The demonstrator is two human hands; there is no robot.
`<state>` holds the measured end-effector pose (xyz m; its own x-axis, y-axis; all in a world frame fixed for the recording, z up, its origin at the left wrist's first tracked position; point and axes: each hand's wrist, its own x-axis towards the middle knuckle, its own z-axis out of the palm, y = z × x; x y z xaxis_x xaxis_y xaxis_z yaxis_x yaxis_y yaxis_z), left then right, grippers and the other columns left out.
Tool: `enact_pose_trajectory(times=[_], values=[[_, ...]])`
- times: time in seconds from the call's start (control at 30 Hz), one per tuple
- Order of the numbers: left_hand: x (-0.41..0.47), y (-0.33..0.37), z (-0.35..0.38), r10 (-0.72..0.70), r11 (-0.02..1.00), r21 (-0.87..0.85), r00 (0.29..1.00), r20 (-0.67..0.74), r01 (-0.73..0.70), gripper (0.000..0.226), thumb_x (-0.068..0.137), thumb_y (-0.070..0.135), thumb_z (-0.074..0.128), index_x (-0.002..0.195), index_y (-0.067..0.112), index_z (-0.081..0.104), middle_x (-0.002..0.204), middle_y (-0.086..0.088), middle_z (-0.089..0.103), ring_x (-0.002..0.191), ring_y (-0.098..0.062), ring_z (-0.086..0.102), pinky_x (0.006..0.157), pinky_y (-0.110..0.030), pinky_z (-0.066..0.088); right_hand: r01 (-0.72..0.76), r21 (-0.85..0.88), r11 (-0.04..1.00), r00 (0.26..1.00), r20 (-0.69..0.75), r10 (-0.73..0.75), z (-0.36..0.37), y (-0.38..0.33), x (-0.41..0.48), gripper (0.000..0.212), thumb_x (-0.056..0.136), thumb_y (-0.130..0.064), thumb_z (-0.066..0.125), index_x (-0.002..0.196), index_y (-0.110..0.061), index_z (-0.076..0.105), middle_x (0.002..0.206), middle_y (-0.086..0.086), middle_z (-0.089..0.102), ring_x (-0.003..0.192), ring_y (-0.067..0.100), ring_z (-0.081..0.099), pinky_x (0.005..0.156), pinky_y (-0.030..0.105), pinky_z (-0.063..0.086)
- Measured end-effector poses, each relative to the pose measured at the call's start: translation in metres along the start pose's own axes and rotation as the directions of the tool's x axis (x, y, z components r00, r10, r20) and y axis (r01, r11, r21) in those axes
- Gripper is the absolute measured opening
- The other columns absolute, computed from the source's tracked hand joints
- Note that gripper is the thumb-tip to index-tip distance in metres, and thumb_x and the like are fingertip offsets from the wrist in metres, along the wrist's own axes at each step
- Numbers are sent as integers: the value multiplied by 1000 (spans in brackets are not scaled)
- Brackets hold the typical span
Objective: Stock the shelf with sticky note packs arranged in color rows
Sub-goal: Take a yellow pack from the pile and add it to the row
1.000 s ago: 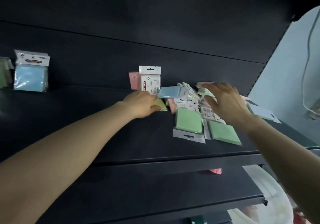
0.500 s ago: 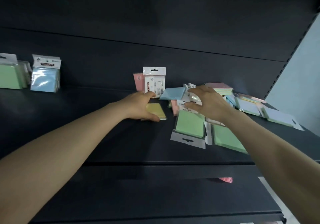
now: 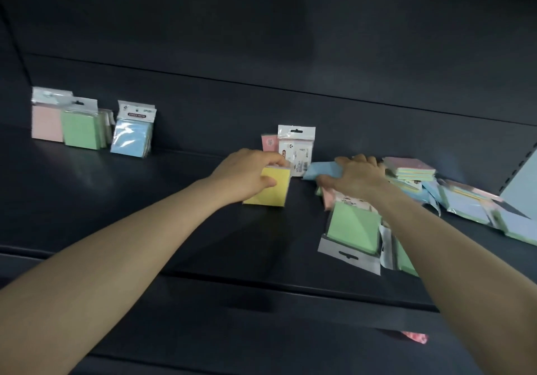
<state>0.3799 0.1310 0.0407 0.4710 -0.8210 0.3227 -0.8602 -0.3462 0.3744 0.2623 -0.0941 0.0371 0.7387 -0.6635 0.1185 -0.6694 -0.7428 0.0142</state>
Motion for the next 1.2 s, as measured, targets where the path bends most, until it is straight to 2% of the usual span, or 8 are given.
enact_pose_trajectory(times=[0.1, 0.2, 0.4, 0.5, 0.67, 0.8, 0.97, 1.2], values=[[-4, 2, -4, 26, 997, 72, 1000, 0, -25, 39, 90, 26, 61, 124, 45, 55, 101, 18, 45, 91, -6, 42, 82, -26, 36, -31, 94, 995, 999, 20, 29, -1, 0, 2, 64, 86, -77, 26, 131, -36, 46, 137, 13, 49, 127, 37, 37, 105, 45, 29], [-8, 1, -6, 15, 993, 115, 1000, -24, -12, 26, 90, 28, 57, 113, 40, 52, 107, 13, 58, 94, -13, 53, 79, -33, 44, -21, 130, 991, 1000, 6, 20, 1, -1, -1, 53, 86, -70, 44, 123, -32, 44, 130, 6, 54, 124, 34, 39, 102, 43, 35], [-13, -6, -7, -21, 990, 138, 996, -86, 32, 50, 95, 22, 51, 137, 42, 32, 100, 10, 57, 87, -19, 54, 71, -33, 41, 30, 335, 942, 997, -81, -3, -14, -13, -6, 87, 70, -41, 83, 140, -27, 34, 133, 12, 40, 116, 34, 47, 97, 41, 42], [-19, -9, -10, -30, 992, 115, 984, -176, 51, 37, 95, 26, 52, 126, 40, 38, 91, 13, 57, 81, -18, 56, 67, -33, 40, 100, 428, 898, 990, -133, -48, -15, -26, -11, 97, 68, -20, 87, 145, -24, 27, 130, 17, 44, 104, 35, 56, 86, 36, 45], [-37, -27, -25, -107, 992, 29, 922, -372, 126, 23, 92, 41, 56, 104, 21, 54, 89, 11, 67, 82, -19, 63, 67, -33, 44, 175, 557, 812, 956, -293, -5, -18, -50, -18, 73, 64, -19, 89, 122, -11, 44, 105, 7, 59, 88, 24, 54, 75, 31, 45], [-54, -60, -40, -183, 983, -95, 902, -392, 158, 27, 88, 38, 62, 113, 27, 64, 105, 11, 71, 96, -14, 66, 82, -39, 52, 157, 577, 801, 961, -276, 10, -27, -77, -19, 56, 67, -27, 87, 114, -12, 61, 106, 6, 65, 96, 27, 61, 81, 32, 49], [-70, -103, -65, -266, 957, -214, 880, -392, 194, 20, 88, 33, 67, 105, 24, 70, 103, 10, 72, 94, -10, 67, 84, -41, 53, 213, 746, 631, 974, -212, -78, -29, -120, -17, 14, 79, -20, 78, 88, -21, 68, 84, -1, 66, 67, 17, 59, 62, 27, 51], [-86, -175, -108, -281, 960, -141, 858, -431, 244, 27, 89, 39, 62, 84, 12, 63, 92, -1, 72, 84, -19, 66, 76, -40, 54, 232, 822, 521, 973, -201, -117, -25, -200, -12, 13, 82, -17, 76, 84, -26, 67, 78, -4, 69, 61, 16, 64, 71, 36, 58]])
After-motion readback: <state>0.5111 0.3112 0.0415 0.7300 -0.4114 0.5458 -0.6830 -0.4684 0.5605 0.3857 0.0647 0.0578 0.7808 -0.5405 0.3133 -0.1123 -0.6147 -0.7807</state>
